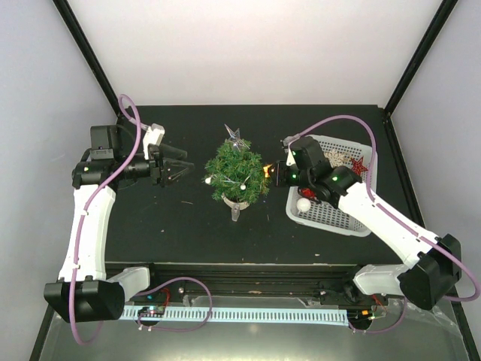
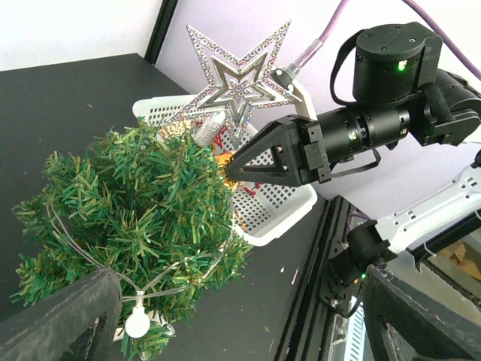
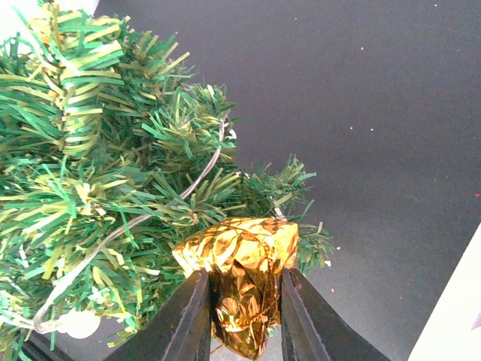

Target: Decorate the small christmas tree

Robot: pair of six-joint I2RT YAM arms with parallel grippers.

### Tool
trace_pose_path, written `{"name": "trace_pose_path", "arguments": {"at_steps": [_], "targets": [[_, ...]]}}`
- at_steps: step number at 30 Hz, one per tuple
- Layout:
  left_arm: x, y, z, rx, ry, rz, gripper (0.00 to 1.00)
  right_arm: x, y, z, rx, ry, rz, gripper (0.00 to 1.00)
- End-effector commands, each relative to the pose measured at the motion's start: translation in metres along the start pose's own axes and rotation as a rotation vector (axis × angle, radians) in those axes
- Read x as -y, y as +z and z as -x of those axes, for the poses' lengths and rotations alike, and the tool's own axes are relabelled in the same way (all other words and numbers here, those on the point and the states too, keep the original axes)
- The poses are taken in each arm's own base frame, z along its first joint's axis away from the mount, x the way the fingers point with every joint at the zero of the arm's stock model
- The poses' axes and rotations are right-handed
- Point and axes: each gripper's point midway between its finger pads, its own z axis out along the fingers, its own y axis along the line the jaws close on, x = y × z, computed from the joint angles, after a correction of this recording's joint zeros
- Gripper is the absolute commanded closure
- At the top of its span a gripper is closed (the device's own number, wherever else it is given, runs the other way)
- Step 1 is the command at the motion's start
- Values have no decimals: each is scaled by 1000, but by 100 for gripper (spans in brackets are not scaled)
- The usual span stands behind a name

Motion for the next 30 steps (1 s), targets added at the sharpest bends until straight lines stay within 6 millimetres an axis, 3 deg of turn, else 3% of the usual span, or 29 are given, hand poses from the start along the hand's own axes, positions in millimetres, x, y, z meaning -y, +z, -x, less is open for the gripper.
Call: {"name": "trace_pose_path", "arguments": {"at_steps": [1, 17, 30], "targets": [[5, -3, 4, 17, 28, -9, 12, -17, -19, 19, 68, 3, 56, 73], [6, -3, 4, 18, 30, -7, 12, -23, -24, 19, 66, 10, 88, 73], [5, -2, 3, 18, 29, -7, 12, -20, -7, 14, 34, 9, 74, 73]]}}
